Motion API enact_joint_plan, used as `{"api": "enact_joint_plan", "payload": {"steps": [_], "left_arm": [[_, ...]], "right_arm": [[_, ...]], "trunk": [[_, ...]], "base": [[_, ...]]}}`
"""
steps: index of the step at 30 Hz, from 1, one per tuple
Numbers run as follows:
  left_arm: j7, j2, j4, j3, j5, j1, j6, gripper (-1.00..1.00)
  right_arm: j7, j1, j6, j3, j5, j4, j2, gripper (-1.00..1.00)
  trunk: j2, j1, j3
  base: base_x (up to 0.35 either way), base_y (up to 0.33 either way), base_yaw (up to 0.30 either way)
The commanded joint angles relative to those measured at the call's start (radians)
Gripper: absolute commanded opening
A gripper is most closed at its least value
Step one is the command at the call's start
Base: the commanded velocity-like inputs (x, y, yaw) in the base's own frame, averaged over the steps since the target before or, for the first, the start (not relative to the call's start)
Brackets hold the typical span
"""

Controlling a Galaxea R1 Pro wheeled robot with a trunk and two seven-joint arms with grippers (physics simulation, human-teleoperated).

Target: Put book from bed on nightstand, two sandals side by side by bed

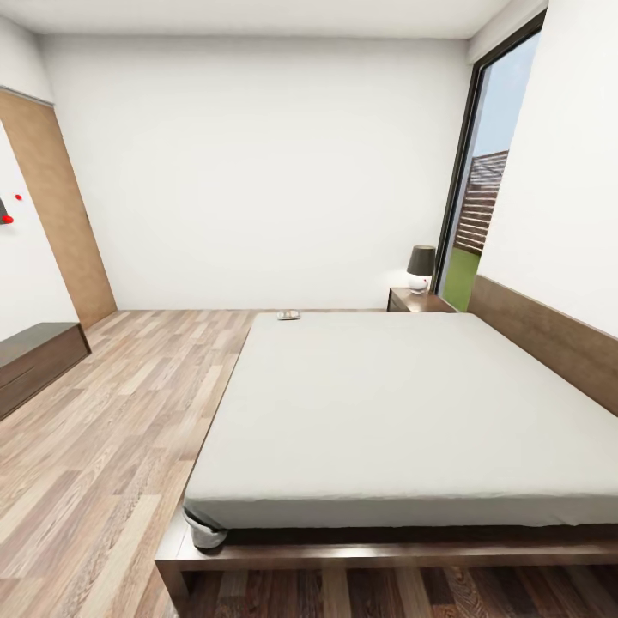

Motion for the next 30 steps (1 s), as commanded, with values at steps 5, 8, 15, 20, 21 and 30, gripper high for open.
{"api": "enact_joint_plan", "payload": {"steps": [5, 8, 15, 20, 21, 30], "left_arm": [[-0.001, 0.000, 0.000, -0.002, 0.010, -0.001, -0.005, -1.00], [-0.001, 0.000, 0.000, -0.002, 0.010, -0.001, -0.005, -1.00], [-0.005, 0.000, -0.001, -0.001, 0.010, -0.001, -0.004, -1.00], [-0.008, 0.000, -0.002, -0.001, 0.010, -0.001, -0.003, -1.00], [-0.008, 0.000, -0.002, -0.001, 0.010, -0.001, -0.003, -1.00], [-0.010, 0.001, -0.002, -0.005, 0.010, -0.001, -0.005, -1.00]], "right_arm": [[-0.001, -0.006, 0.137, -0.043, 0.001, -0.021, -0.001, -1.00], [-0.003, -0.008, 0.164, -0.050, 0.000, -0.026, -0.001, -1.00], [-0.005, -0.019, 0.262, -0.058, -0.019, -0.037, -0.007, -1.00], [-0.005, -0.028, 0.285, -0.059, -0.043, -0.045, -0.010, -1.00], [-0.003, -0.031, 0.287, -0.059, -0.046, -0.048, -0.010, -1.00], [0.003, -0.043, 0.296, -0.059, -0.056, -0.075, -0.011, -1.00]], "trunk": [[-0.001, 0.000, -0.001], [-0.001, 0.000, -0.001], [-0.001, 0.000, -0.001], [-0.001, 0.000, -0.001], [-0.001, 0.000, -0.001], [-0.001, 0.000, -0.001]], "base": [[0.000, 0.000, 0.000], [0.000, 0.000, 0.000], [0.000, 0.000, 0.000], [0.000, 0.000, 0.000], [0.000, 0.000, 0.000], [0.000, 0.000, 0.000]]}}
